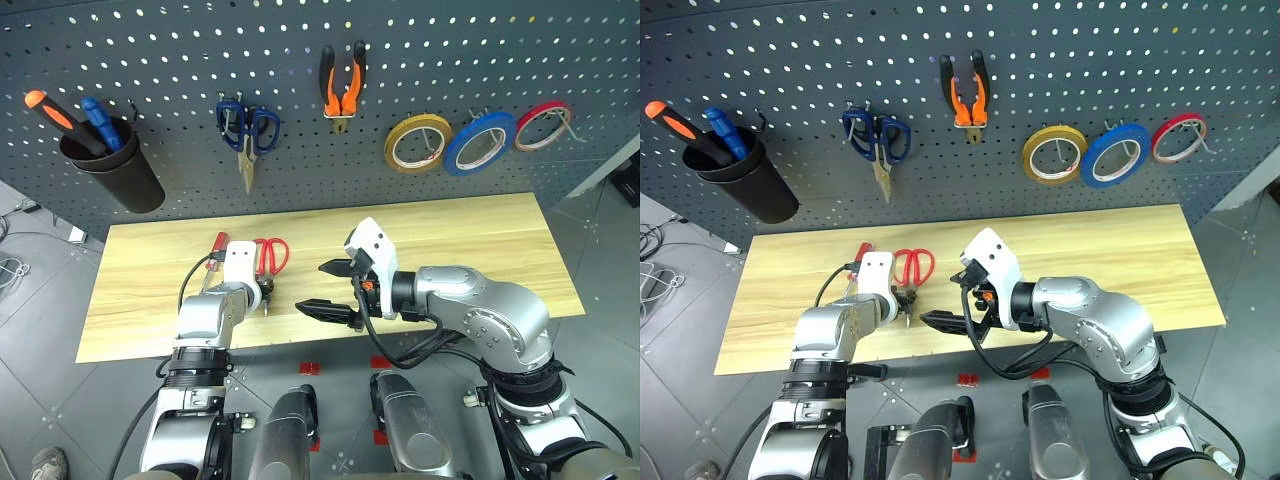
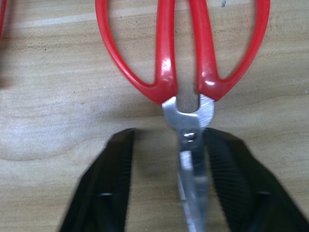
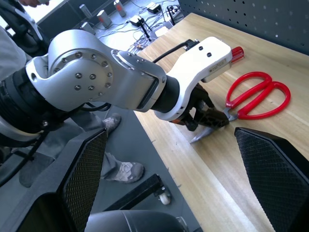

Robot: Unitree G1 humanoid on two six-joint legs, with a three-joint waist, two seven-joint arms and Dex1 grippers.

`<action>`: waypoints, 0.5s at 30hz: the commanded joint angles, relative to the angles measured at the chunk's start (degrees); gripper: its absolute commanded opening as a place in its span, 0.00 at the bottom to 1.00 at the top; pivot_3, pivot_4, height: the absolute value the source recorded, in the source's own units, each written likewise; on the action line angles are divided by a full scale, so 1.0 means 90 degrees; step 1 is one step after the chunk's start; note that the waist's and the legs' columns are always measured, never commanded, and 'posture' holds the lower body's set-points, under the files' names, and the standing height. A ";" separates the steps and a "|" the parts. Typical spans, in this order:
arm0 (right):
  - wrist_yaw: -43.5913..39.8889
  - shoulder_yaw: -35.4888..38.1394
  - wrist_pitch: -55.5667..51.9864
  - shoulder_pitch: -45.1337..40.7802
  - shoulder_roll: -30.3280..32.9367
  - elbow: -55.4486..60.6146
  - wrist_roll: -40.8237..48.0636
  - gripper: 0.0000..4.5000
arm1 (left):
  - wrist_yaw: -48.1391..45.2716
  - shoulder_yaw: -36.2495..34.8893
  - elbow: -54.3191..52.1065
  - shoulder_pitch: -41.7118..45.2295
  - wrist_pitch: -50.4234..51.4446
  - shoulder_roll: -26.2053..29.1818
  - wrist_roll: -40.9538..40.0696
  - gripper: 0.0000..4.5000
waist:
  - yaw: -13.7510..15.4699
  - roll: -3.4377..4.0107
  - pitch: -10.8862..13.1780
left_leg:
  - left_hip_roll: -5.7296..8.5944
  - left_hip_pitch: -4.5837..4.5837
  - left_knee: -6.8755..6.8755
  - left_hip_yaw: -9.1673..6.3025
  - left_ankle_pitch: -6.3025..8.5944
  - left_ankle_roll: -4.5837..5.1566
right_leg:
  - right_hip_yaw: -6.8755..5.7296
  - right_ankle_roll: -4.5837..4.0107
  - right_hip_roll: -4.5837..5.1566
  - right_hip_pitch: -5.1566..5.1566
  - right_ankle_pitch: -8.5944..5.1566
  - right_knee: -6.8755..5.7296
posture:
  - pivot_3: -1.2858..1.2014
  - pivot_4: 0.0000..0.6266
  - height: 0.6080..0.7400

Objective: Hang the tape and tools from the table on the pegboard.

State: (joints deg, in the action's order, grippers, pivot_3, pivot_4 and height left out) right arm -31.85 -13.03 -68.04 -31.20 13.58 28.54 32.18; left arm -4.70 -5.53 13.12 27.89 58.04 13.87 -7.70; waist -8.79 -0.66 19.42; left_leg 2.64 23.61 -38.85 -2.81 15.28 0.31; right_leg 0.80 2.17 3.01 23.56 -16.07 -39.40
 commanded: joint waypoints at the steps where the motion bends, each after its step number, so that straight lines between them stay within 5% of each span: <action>1: 0.0085 0.0097 -0.0051 -0.0131 -0.0052 0.0216 0.0215 1.00 | -0.0088 0.0144 0.0818 -0.0361 0.0148 -0.0065 0.0090 0.23 | -0.0004 0.0002 -0.0012 | 0.0000 -0.0010 0.0003 0.0000 0.0000 0.0000 | 0.0000 0.0000 0.0000 -0.0009 0.0000 0.0005 | 0.38 0.57 1.00; 4: 0.0154 0.0114 -0.0054 -0.0148 -0.0051 0.0212 0.0251 1.00 | -0.0247 0.0219 0.0701 -0.0462 0.0049 0.0000 0.0094 0.07 | -0.0012 0.0007 -0.0020 | 0.0000 -0.0030 0.0015 -0.0001 0.0001 -0.0001 | -0.0001 0.0001 0.0000 -0.0031 -0.0001 0.0019 | 0.38 0.56 1.00; 11: 0.0127 -0.0014 0.0183 -0.0138 0.0115 0.0351 0.0179 1.00 | -0.0730 0.0184 -0.0569 -0.1166 -0.0184 0.0195 -0.0130 0.07 | -0.0094 0.0008 -0.0027 | -0.0001 -0.0029 0.0025 0.0001 0.0002 -0.0003 | 0.0004 0.0002 0.0000 -0.0033 0.0000 0.0042 | 0.38 0.55 1.00; 15: -0.0081 -0.0514 0.1466 -0.0076 0.0785 0.0613 -0.0617 1.00 | -0.0941 0.0032 -0.1927 -0.1945 -0.0769 0.0429 -0.0147 0.07 | -0.0119 0.0000 -0.0022 | -0.0002 -0.0027 0.0042 0.0004 0.0002 -0.0003 | 0.0006 0.0002 0.0000 -0.0026 0.0000 0.0050 | 0.38 0.56 1.00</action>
State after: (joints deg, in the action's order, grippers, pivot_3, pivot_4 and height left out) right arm -31.51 -16.21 -61.00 -32.08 19.56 30.54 29.47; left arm -12.18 -4.81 -0.41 13.61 52.21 16.93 -8.50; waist -9.87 -0.66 19.22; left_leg 2.63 23.38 -38.38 -2.75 15.30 0.28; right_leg 0.87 2.19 3.02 23.39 -16.07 -38.93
